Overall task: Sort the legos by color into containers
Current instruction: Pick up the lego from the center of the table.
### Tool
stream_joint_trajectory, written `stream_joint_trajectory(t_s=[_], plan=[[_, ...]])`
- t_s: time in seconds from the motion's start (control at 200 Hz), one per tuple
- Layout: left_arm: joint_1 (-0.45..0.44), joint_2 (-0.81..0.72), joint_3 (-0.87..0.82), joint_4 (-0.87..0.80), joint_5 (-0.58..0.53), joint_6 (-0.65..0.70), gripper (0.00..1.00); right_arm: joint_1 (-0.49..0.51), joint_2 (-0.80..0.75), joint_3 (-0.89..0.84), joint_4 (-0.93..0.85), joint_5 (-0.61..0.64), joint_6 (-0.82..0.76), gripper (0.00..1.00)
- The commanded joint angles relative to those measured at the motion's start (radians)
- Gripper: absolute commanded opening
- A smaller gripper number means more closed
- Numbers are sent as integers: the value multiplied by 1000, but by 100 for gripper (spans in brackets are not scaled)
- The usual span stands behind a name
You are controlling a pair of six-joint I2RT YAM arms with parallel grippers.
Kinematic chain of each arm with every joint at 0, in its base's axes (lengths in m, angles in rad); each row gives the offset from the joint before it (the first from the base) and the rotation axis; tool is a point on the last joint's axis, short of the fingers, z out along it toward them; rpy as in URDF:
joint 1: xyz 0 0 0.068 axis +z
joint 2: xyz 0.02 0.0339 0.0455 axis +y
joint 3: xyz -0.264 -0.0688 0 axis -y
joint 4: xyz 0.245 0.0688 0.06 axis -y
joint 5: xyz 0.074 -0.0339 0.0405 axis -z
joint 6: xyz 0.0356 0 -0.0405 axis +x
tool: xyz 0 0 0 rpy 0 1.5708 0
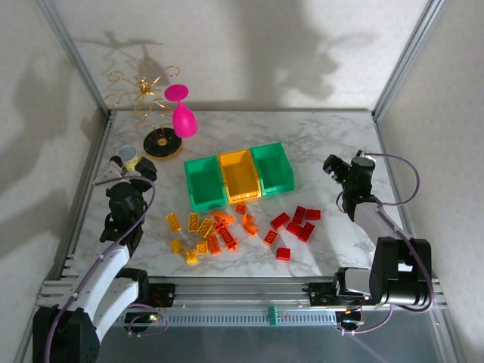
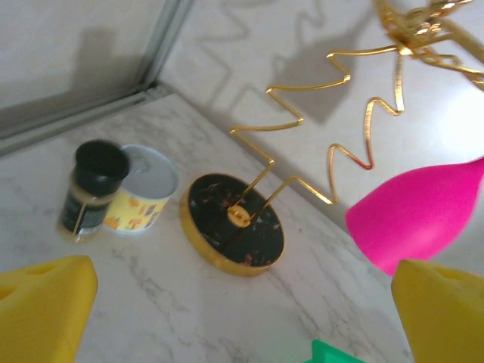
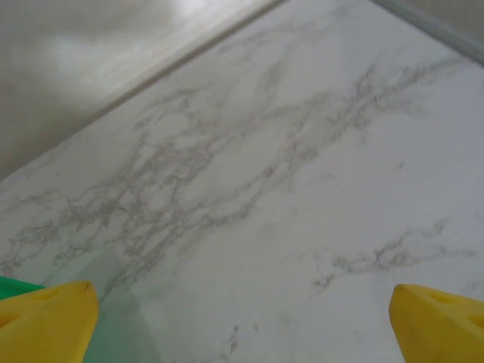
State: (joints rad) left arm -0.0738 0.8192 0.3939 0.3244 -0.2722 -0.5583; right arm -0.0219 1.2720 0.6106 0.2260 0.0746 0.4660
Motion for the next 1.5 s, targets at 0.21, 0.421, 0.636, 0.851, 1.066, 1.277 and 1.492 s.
stream_joint_trajectory(t_s=[0.21, 0.421, 0.636, 0.851, 1.066, 1.277, 1.492], plan=[[-35, 56, 220, -486, 113, -114, 100, 89, -74, 104, -277, -181, -15, 99], [-215, 56, 262, -603, 157, -211, 100, 260, -86, 168, -407, -216, -70, 99], [-443, 73, 267, -687, 116, -368, 100, 508, -83, 173, -453, -237, -114, 99], [-603, 142, 290, -681, 110, -457, 100, 759, -52, 168, -407, -203, -173, 94], [-693, 235, 325, -673, 92, -492, 100, 880, 62, 203, -355, -237, -242, 80], [-712, 239, 311, -672, 90, -530, 100, 934, 195, 221, -267, -271, -326, 67], [-712, 183, 276, -694, 53, -574, 100, 937, 310, 248, -176, -250, -351, 54]])
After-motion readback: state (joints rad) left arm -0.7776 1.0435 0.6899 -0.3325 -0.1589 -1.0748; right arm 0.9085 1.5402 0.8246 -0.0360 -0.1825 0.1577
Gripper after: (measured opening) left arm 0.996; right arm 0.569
